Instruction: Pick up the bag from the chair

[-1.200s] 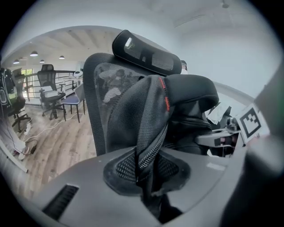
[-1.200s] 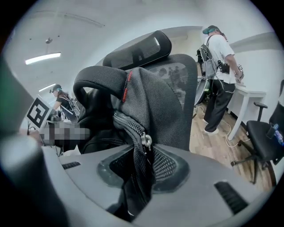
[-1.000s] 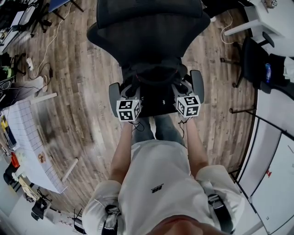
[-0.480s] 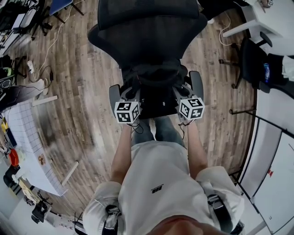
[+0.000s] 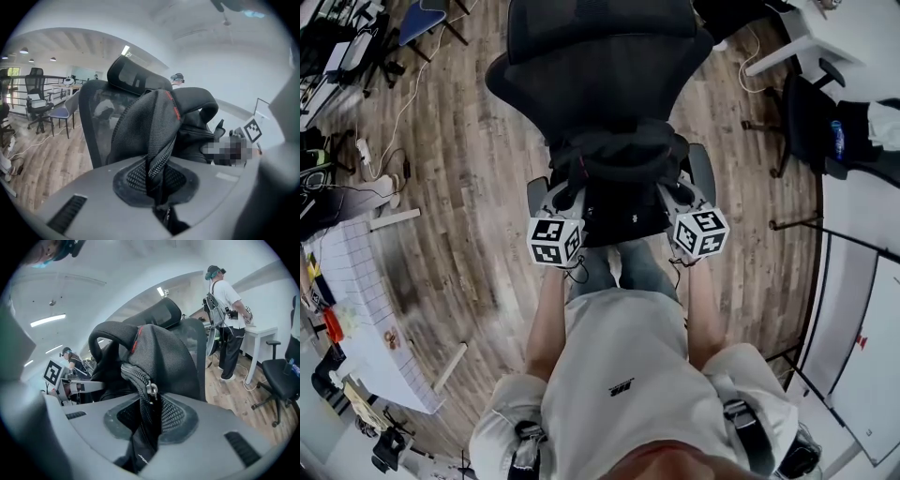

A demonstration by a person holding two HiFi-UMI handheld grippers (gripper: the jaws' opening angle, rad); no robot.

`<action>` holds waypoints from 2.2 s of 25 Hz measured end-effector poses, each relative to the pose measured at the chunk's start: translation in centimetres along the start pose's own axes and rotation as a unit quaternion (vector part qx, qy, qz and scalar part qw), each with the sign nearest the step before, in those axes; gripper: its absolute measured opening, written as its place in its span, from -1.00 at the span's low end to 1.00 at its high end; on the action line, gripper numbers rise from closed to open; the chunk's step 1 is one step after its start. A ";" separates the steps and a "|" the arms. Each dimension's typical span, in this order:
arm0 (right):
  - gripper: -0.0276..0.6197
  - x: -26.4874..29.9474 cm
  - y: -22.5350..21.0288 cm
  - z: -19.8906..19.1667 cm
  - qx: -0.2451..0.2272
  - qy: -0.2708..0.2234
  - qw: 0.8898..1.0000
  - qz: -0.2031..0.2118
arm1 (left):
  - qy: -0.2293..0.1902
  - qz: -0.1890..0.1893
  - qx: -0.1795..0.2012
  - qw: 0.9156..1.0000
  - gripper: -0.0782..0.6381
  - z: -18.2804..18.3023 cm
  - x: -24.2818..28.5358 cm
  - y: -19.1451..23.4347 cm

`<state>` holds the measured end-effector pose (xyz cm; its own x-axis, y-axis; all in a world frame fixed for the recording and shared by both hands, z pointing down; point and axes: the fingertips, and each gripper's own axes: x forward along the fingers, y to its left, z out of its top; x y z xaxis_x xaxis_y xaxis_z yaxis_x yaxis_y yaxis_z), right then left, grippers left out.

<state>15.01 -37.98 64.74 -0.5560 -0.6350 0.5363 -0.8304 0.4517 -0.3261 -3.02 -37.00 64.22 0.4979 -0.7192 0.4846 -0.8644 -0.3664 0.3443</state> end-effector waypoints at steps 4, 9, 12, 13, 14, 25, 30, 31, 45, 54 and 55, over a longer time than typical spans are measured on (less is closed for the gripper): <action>-0.72 -2.5 2.1 1.3 -0.021 -0.015 1.000 -0.016 | -0.017 -0.030 0.022 0.999 -0.72 1.6 -2.5 -1.1; -0.72 -5.7 4.1 2.7 -0.039 -0.043 0.997 -0.045 | -0.037 -0.072 0.047 0.996 -0.72 3.3 -4.9 -2.7; -0.73 -8.3 5.6 3.3 -0.038 -0.067 0.995 -0.057 | -0.050 -0.097 0.058 0.992 -0.72 4.2 -6.9 -4.1; -0.73 -9.3 6.1 3.5 -0.037 -0.076 0.995 -0.060 | -0.054 -0.105 0.063 0.991 -0.72 4.6 -7.6 -4.7; -0.73 -10.3 6.5 3.7 -0.036 -0.084 0.994 -0.063 | -0.058 -0.112 0.068 0.990 -0.72 4.9 -8.3 -5.4; -0.81 -21.0 9.8 3.8 -0.041 -0.156 0.985 -0.057 | -0.111 -0.155 0.085 0.978 -0.72 6.1 -15.6 -13.3; -0.82 -25.1 10.2 3.9 -0.052 -0.175 0.983 -0.028 | -0.134 -0.135 0.083 0.978 -0.73 6.0 -18.5 -16.9; -0.82 -26.1 10.7 3.2 -0.055 -0.178 0.982 -0.022 | -0.138 -0.129 0.084 0.978 -0.73 5.3 -19.6 -17.6; -0.82 -36.6 14.7 -1.9 -0.072 -0.181 0.981 0.017 | -0.165 -0.101 0.057 0.979 -0.73 -0.5 -28.5 -25.0; -0.82 -38.9 16.5 -2.1 -0.072 -0.194 0.978 0.006 | -0.167 -0.120 0.060 0.977 -0.73 -0.4 -31.1 -26.2; -0.82 -38.9 16.5 -1.9 -0.073 -0.196 0.978 0.005 | -0.168 -0.120 0.061 0.976 -0.73 -0.2 -31.1 -26.3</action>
<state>23.00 -4.62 39.99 -0.5581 -0.8090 0.1848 -0.8273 0.5251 -0.1997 4.20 -4.86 40.24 0.6545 -0.7489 0.1033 -0.7371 -0.6018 0.3074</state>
